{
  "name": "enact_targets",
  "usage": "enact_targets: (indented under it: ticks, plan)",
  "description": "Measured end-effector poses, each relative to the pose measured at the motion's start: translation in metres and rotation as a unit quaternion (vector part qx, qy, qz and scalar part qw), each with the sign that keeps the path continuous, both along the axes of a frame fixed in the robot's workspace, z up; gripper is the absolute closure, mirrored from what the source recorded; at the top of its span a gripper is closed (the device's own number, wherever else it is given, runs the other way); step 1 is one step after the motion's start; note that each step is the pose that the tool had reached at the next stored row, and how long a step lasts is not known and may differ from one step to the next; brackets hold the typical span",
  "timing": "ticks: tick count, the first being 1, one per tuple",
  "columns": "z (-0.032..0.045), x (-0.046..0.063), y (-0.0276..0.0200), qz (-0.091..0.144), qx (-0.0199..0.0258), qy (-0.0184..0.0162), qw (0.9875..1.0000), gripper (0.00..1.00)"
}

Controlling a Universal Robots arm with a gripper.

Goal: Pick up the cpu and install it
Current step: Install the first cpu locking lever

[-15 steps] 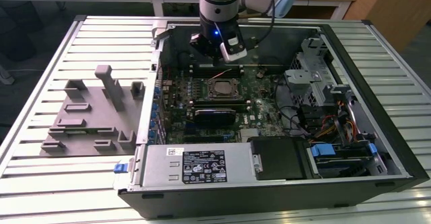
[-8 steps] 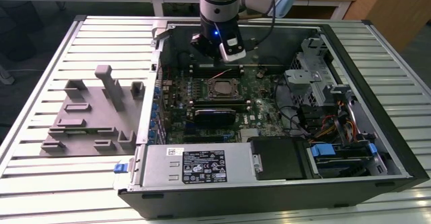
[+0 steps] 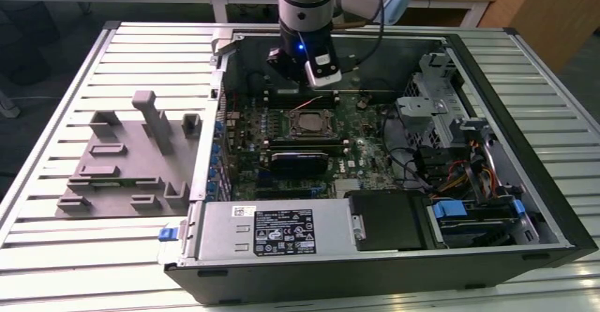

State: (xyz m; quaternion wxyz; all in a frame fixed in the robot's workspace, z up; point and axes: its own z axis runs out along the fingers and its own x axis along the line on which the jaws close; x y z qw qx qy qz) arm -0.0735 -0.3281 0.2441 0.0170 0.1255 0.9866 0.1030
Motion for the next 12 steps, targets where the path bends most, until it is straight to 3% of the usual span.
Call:
enact_targets:
  ticks: [8, 12]
  plan:
    - [-0.0032, 0.001, 0.0001, -0.009, -0.0019, -0.0006, 1.0, 0.89]
    - [-0.0045, 0.0015, 0.0002, -0.01, -0.0053, -0.0007, 0.9999, 0.89]
